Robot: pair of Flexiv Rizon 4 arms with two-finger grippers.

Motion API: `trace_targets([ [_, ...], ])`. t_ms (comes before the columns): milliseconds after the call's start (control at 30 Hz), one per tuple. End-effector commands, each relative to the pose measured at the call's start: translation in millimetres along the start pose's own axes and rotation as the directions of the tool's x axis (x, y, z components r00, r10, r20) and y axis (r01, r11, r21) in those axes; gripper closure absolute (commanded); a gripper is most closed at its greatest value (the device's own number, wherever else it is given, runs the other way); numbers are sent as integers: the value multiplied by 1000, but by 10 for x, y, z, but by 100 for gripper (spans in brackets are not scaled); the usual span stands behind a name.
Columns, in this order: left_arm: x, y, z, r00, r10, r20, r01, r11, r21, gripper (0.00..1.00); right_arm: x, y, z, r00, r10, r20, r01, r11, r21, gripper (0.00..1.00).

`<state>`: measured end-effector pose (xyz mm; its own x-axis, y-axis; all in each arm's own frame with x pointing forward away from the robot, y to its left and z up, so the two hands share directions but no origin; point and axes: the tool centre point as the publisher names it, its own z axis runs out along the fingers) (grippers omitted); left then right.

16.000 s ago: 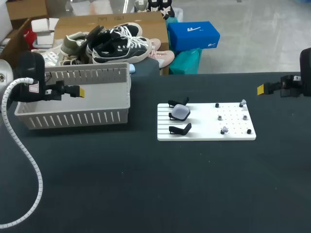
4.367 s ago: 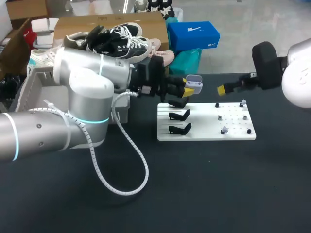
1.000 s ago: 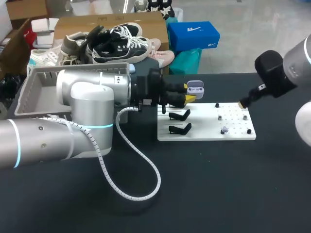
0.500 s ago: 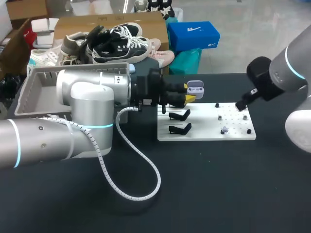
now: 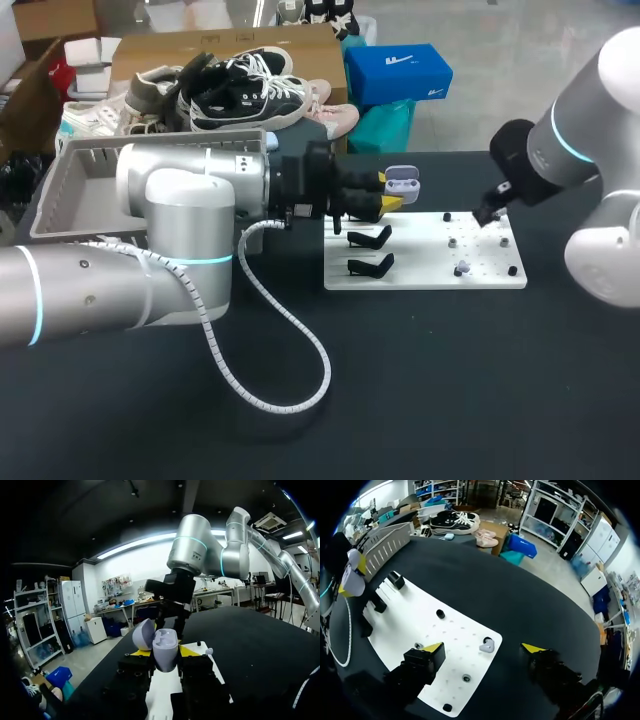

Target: Pick up each earbud case from the left stands, insert the matching earbuds, close the lid, and place the case in the box.

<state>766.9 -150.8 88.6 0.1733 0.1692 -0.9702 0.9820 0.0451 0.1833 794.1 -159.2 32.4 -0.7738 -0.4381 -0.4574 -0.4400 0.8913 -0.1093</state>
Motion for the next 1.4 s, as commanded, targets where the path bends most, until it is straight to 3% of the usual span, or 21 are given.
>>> trace_targets([
  [33,2,-5,-1,1000,1,2,-1,1000,-3,100,-6,-15,-11,1000,27,2,-27,1000,16,24],
  [267,2,-5,-1,1000,1,2,-1,1000,-3,100,-10,-12,-29,999,49,-5,-49,999,11,31],
  [333,2,-5,-1,1000,1,2,-1,1000,-3,100,-1,-2,-28,998,62,-8,-62,998,-3,37],
  [433,2,-5,-1,1000,1,2,-1,1000,-3,100,12,2,-38,997,75,-16,-75,997,-4,35],
  [633,2,-5,-1,1000,1,2,-1,1000,-3,100,7,-10,-65,996,89,-24,-89,996,0,51],
  [1400,2,-5,-1,1000,1,2,-1,1000,-3,100,-5,-35,74,994,94,-55,-95,995,-15,54],
])
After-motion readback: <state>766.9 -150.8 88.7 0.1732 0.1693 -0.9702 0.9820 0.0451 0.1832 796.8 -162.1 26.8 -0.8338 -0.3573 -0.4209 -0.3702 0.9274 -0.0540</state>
